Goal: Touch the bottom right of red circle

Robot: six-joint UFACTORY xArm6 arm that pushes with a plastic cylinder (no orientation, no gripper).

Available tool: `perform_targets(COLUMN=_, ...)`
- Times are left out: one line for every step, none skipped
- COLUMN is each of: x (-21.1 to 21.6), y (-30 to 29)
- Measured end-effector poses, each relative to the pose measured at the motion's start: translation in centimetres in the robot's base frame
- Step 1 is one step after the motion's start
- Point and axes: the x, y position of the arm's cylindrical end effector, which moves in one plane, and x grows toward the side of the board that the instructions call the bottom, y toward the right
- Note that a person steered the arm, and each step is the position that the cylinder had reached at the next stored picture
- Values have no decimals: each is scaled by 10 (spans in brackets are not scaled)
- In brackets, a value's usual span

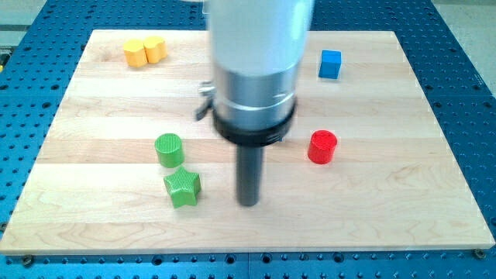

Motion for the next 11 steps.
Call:
perform_targets(x=23, y=-60)
perform_targets(x=-20, y=-64)
perform_targets(x=-29, y=-64)
perform_targets(x=-35, y=-91)
perform_targets(x=-10, y=-14)
perform_targets(x=-38, y=53)
perform_targets(x=-67, y=104)
perform_targets(x=-93, y=126)
perform_targets(x=-63, y=168)
perform_targets(x=-90, y=198)
perform_targets(x=-154, y=154)
